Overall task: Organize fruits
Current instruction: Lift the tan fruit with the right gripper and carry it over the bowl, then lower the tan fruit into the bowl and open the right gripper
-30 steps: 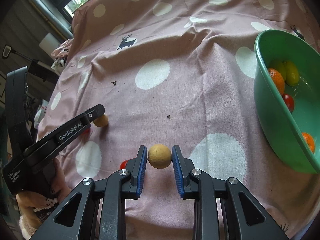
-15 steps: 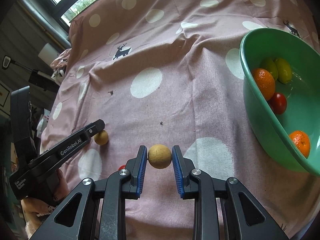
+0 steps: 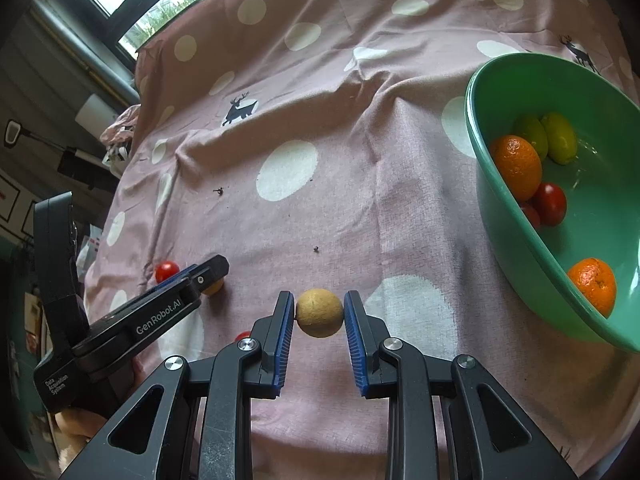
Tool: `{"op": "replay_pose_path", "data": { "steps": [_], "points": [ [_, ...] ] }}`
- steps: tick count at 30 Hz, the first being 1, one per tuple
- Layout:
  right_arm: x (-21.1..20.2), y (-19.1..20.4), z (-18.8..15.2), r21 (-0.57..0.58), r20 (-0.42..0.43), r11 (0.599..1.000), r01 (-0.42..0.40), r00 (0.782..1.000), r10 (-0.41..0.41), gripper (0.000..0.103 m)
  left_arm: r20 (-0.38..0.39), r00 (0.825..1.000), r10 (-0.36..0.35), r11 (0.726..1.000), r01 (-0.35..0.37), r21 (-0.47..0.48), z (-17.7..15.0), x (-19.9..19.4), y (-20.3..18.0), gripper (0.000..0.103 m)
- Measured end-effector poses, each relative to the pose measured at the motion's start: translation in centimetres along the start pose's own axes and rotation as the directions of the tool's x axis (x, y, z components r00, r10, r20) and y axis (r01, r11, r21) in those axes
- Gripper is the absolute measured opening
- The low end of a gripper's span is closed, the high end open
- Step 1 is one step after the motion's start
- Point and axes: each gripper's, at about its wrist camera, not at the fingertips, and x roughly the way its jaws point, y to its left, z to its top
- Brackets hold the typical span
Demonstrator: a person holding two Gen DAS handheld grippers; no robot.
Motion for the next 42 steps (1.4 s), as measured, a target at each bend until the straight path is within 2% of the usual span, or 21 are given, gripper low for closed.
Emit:
{"op": "replay_pose_path", "data": {
  "steps": [5,10,16,21,26,30,37,42],
  "points": [
    [-0.1,-0.1,0.1,0.002,0.005,1.000,-0.005,1.000,0.005,0.028,0.034,0.999,0.009,1.000,-0.010,0.027,-0.1,-0.7,-0.5,0.027],
    [-1.2,-0.4,0.4,0.011,0.039,1.000,-0.024,0.999,0.023,0.028,0.122,0.992,-0.039,0.998,0.034,0.047,0.1,-3.4,-1.6,0.027],
    [-4.1,-1.7,0.9,0.045,0.159,0.997,-0.059,0.986,0.051,0.028,0.222,0.970,-0.102,0.992,0.082,0.097,-0.3,-7.0,-4.6,0.027],
    [-7.1,-4.5,1.0,0.129,0.278,0.990,-0.063,0.960,0.025,0.028,0.268,0.952,-0.146,0.979,0.099,0.181,-0.7,-8.9,-8.3,0.027],
    [-9.7,-7.4,0.9,0.216,0.379,0.975,-0.042,0.924,-0.044,0.028,0.272,0.938,-0.216,0.957,0.148,0.250,-1.0,-9.6,-12.0,0.027],
    [-10.9,-9.4,0.7,0.274,0.422,0.961,-0.038,0.902,-0.085,0.028,0.245,0.931,-0.269,0.933,0.188,0.308,-1.3,-9.2,-15.0,0.027],
    [-12.1,-12.5,-0.1,0.366,0.442,0.931,0.009,0.878,-0.182,0.028,0.186,0.933,-0.307,0.898,0.220,0.381,-1.9,-7.7,-19.0,0.027],
    [-11.8,-13.8,-0.2,0.397,0.433,0.918,-0.003,0.882,-0.185,0.028,0.141,0.938,-0.317,0.887,0.241,0.393,-1.9,-6.1,-20.7,0.027]
  ]
}}
